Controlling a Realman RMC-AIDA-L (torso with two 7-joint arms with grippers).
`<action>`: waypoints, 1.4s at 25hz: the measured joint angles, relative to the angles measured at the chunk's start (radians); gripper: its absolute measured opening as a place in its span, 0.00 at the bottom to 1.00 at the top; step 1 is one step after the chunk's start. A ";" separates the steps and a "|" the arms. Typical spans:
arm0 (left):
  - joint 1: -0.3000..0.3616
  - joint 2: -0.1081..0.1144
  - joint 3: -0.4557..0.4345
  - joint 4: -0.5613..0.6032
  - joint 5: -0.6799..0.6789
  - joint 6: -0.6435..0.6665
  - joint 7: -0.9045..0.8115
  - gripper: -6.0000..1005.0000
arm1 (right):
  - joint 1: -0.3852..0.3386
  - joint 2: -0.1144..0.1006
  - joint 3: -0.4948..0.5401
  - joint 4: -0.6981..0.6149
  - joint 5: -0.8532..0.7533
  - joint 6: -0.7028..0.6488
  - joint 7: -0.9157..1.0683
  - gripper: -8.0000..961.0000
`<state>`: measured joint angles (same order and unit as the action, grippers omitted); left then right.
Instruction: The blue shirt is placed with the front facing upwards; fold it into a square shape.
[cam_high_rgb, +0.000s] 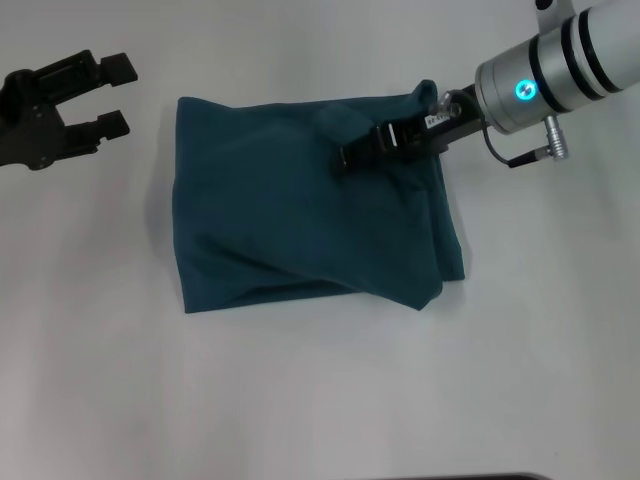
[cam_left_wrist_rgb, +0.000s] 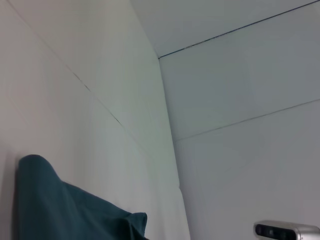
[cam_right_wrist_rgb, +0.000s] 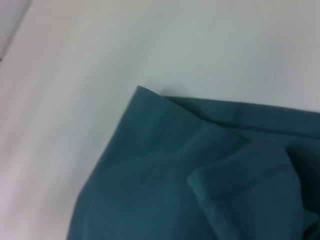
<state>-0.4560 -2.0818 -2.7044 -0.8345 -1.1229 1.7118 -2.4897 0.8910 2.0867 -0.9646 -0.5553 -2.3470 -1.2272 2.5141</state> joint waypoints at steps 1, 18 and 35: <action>-0.001 0.000 0.001 0.000 0.000 0.001 0.000 0.92 | 0.000 0.000 -0.001 0.000 0.005 -0.003 -0.002 0.73; -0.005 0.001 -0.009 0.011 0.000 -0.003 0.000 0.92 | 0.004 -0.001 -0.005 -0.009 0.003 -0.017 0.005 0.21; 0.006 0.007 -0.025 0.011 0.000 -0.003 0.000 0.92 | -0.009 -0.023 0.001 -0.206 0.057 -0.147 0.049 0.09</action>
<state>-0.4500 -2.0751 -2.7290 -0.8237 -1.1234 1.7091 -2.4897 0.8821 2.0637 -0.9633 -0.7618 -2.2901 -1.3739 2.5632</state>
